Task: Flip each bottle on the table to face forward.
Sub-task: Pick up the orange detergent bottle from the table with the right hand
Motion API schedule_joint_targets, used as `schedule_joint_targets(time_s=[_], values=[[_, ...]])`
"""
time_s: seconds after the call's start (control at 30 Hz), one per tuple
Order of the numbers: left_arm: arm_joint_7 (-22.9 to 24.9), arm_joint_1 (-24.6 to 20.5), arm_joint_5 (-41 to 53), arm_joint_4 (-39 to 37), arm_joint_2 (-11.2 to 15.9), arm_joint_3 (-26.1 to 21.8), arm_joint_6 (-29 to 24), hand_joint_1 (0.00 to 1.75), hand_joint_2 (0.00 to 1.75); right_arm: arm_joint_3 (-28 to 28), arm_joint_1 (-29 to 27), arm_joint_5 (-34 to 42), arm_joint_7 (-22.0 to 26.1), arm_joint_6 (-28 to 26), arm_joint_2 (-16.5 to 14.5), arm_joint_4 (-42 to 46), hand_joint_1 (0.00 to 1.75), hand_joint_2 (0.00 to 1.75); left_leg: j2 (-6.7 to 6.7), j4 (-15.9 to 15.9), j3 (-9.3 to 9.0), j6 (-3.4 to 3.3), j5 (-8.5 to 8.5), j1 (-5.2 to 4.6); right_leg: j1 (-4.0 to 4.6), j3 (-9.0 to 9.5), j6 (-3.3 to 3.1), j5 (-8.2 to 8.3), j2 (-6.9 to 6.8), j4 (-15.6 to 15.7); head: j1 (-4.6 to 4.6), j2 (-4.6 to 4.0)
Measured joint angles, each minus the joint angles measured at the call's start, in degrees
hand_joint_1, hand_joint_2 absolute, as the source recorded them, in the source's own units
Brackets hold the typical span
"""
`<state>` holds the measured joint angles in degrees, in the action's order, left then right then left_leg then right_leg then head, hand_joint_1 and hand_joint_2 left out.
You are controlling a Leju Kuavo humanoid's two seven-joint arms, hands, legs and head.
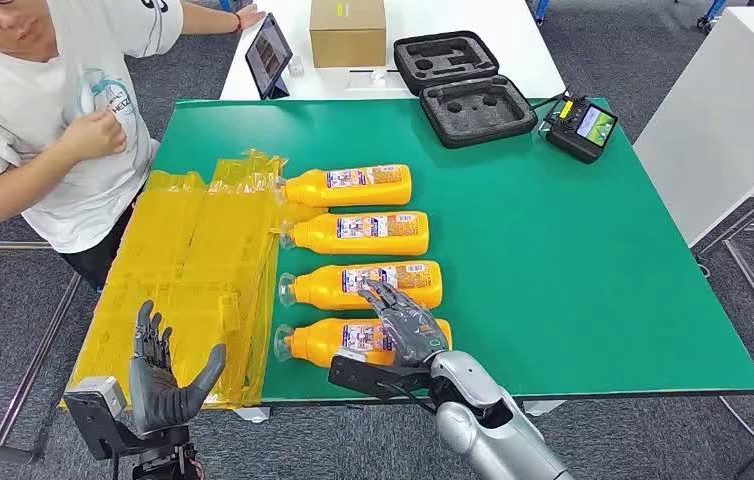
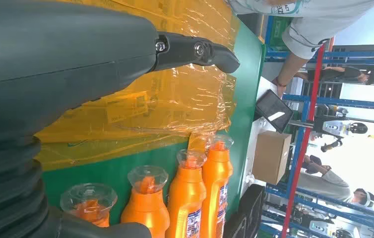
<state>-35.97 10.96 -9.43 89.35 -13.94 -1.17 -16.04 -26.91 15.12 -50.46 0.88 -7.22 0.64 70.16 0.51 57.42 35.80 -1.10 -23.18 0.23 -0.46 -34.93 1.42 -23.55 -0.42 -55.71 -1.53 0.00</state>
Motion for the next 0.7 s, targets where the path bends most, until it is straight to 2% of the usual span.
schedule_joint_targets(time_s=[0.47, 0.53, 0.57, 0.63, 0.67, 0.7], values=[[0.6, -0.3, 0.0, -0.3, 0.0, -0.5, 0.0, 0.00, 1.75, -1.7, 0.4, 0.1, -1.3, 1.7, 0.7, -2.8, 0.00, 1.75, 0.00, 0.0, -0.04, 0.00, -0.01, 0.00, 0.00, 0.00, 0.00, -0.01, 0.01, 0.0, -0.01, 0.00], [0.5, -0.3, -0.2, -0.3, 0.0, -0.5, -0.1, 0.00, 1.75, -2.0, 0.5, 0.1, -1.6, 1.8, 0.9, -2.9, 0.08, 1.75, 0.00, 0.0, -0.04, 0.00, -0.01, 0.00, 0.00, 0.01, 0.00, -0.01, 0.01, 0.0, -0.01, 0.00], [0.5, -0.2, -0.2, -0.3, 0.0, -0.6, -0.3, 0.00, 1.75, -2.1, 0.6, 0.1, -1.8, 1.8, 1.0, -3.0, 0.33, 1.75, 0.00, 0.0, -0.04, 0.00, -0.01, 0.00, 0.00, 0.02, 0.00, -0.01, 0.01, 0.0, -0.01, 0.00], [0.4, -0.2, -0.4, -0.3, 0.0, -0.6, -0.5, 0.00, 1.75, -2.3, 0.9, 0.0, -2.2, 2.1, 1.2, -3.2, 1.05, 1.75, 0.00, 0.0, -0.05, 0.00, -0.01, 0.00, 0.00, 0.04, 0.00, -0.01, 0.00, 0.0, -0.01, 0.00], [0.3, -0.1, -0.4, -0.3, 0.0, -0.6, -0.6, 0.00, 1.75, -2.3, 1.1, -0.1, -2.5, 2.4, 1.2, -3.3, 1.35, 1.75, 0.00, 0.0, -0.06, 0.00, -0.01, 0.00, 0.00, 0.04, 0.00, -0.01, 0.00, 0.0, -0.01, 0.00], [0.3, -0.1, -0.5, -0.3, 0.0, -0.7, -0.6, 0.00, 1.75, -2.5, 1.4, -0.4, -2.9, 2.8, 1.4, -3.4, 1.47, 1.75, 0.00, 0.0, -0.07, 0.00, -0.01, 0.00, 0.00, 0.05, 0.00, -0.01, 0.00, 0.0, -0.01, 0.00]])
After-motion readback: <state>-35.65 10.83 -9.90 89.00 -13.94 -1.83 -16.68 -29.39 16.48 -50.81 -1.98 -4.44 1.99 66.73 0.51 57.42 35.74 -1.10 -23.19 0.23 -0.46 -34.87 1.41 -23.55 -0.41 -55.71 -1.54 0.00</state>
